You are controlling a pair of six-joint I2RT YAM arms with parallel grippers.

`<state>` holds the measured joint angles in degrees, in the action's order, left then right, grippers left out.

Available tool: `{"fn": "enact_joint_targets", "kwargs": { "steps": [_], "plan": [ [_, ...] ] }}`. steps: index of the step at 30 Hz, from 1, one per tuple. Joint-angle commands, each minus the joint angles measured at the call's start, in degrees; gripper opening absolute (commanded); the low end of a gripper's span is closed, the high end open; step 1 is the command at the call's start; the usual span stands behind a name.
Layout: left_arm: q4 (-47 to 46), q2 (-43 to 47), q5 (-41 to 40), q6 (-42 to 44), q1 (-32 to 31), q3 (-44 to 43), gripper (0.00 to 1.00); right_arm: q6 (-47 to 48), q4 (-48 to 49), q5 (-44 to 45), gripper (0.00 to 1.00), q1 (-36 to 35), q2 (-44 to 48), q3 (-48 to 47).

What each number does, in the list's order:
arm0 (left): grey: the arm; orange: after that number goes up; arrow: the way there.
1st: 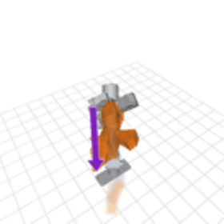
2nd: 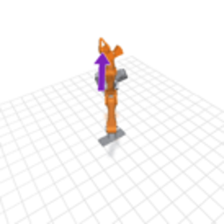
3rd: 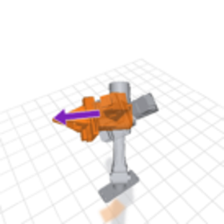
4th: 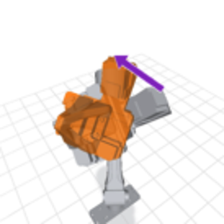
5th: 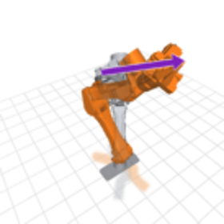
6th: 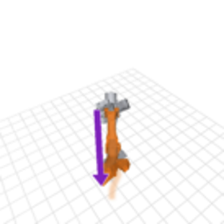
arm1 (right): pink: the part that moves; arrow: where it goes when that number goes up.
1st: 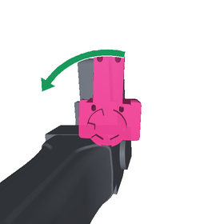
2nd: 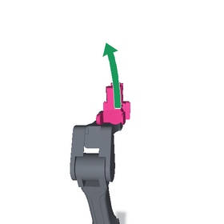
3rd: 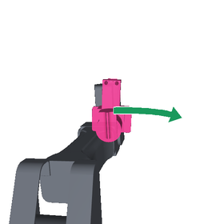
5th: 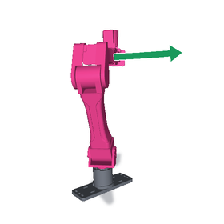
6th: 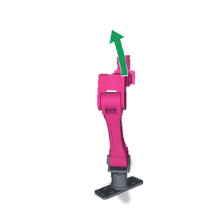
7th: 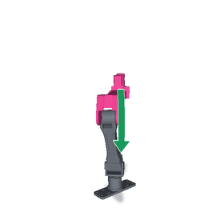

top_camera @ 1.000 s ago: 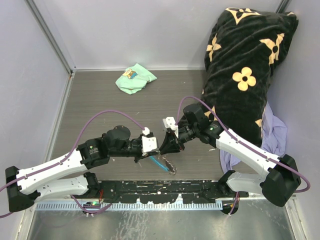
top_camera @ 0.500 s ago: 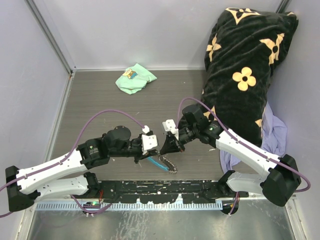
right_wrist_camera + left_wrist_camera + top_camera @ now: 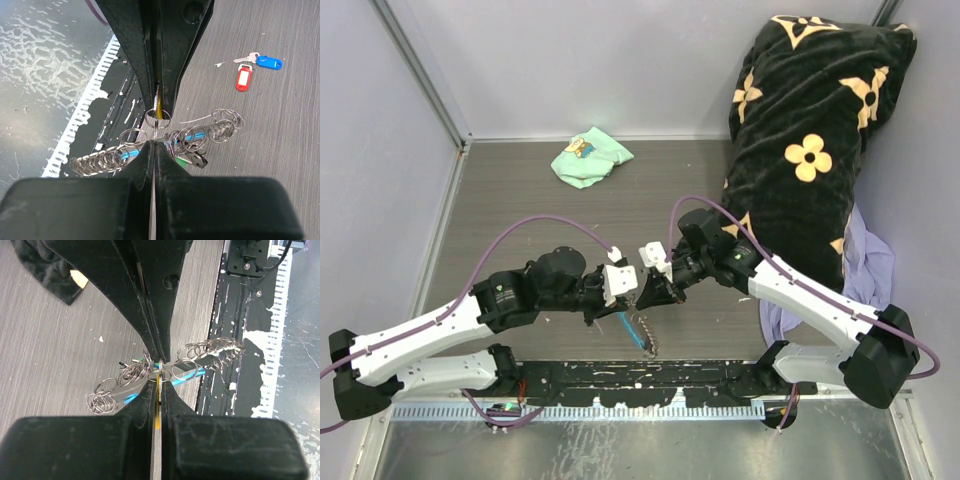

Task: Remove the keys from the keyring
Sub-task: Remove the key from the keyring.

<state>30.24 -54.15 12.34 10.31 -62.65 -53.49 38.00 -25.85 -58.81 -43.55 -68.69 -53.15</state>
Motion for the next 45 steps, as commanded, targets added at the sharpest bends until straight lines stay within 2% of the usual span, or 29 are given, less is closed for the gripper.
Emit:
{"fn": "enact_joint_targets", "kwargs": {
  "steps": [1, 7, 13, 21, 31, 32, 34, 40, 43, 45],
  "plan": [
    [-4.4, 1.6, -1.1, 1.3, 0.0, -2.6, 0.00, -0.7, -3.0, -1.2, 0.01, -0.2, -0.7, -1.6],
    [-9.4, 3.5, -1.3, 0.9, 0.1, 1.4, 0.00, -0.4, -3.4, 0.1, 0.01, -0.1, -0.9, -1.7],
    [-11.7, 4.3, -0.6, -0.9, 0.0, 3.8, 0.00, 5.7, -8.8, 3.2, 0.01, -0.2, -0.9, -3.2],
    [-16.3, 5.5, -0.6, -3.6, 0.0, 7.9, 0.00, 8.6, -12.5, 4.7, 0.01, -0.2, -0.9, -4.8],
    [-28.3, 8.7, 0.5, -10.3, 0.1, 16.1, 0.00, 12.2, -17.4, 9.5, 0.01, -1.9, -0.9, -7.5],
    [-29.9, 9.0, 0.4, -11.1, 0.1, 17.2, 0.02, 12.4, -18.1, 10.2, 0.01, -2.3, -1.1, -8.0],
    [-32.5, 9.7, 0.5, -12.5, 0.0, 19.1, 0.11, 13.2, -19.8, 12.1, 0.01, -3.4, -1.8, -9.1],
    [-33.4, 13.9, -0.4, -13.3, 0.0, 22.2, 0.32, 15.6, -27.2, 14.3, 0.01, -4.5, -4.6, -15.0],
    [-36.7, 17.9, -1.9, -13.7, 0.0, 25.2, 0.35, 16.7, -30.9, 14.7, 0.01, -4.5, -5.7, -18.1],
    [-43.4, 20.1, -2.2, -14.9, -0.1, 28.9, 0.33, 16.9, -32.7, 15.7, 0.01, -4.5, -6.4, -20.2]
  ]
}}
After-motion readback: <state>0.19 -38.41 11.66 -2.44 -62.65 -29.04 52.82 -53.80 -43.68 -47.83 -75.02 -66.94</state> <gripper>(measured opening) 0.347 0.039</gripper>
